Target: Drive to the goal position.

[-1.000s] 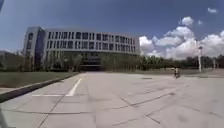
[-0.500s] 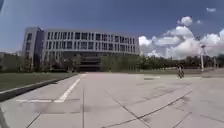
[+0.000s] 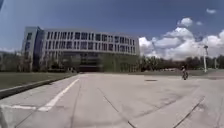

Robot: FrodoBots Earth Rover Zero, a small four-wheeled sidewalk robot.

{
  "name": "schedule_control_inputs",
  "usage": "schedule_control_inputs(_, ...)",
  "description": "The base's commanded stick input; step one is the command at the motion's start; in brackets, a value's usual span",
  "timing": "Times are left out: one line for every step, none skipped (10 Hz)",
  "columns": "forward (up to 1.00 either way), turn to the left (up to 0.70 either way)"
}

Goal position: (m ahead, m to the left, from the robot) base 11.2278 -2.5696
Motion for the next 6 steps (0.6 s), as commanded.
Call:
schedule_control_inputs(1.0, 0.0)
schedule_control_inputs(1.0, 0.0)
schedule_control_inputs(1.0, 0.0)
schedule_control_inputs(1.0, 0.0)
schedule_control_inputs(1.0, 0.0)
schedule_control_inputs(1.0, 0.0)
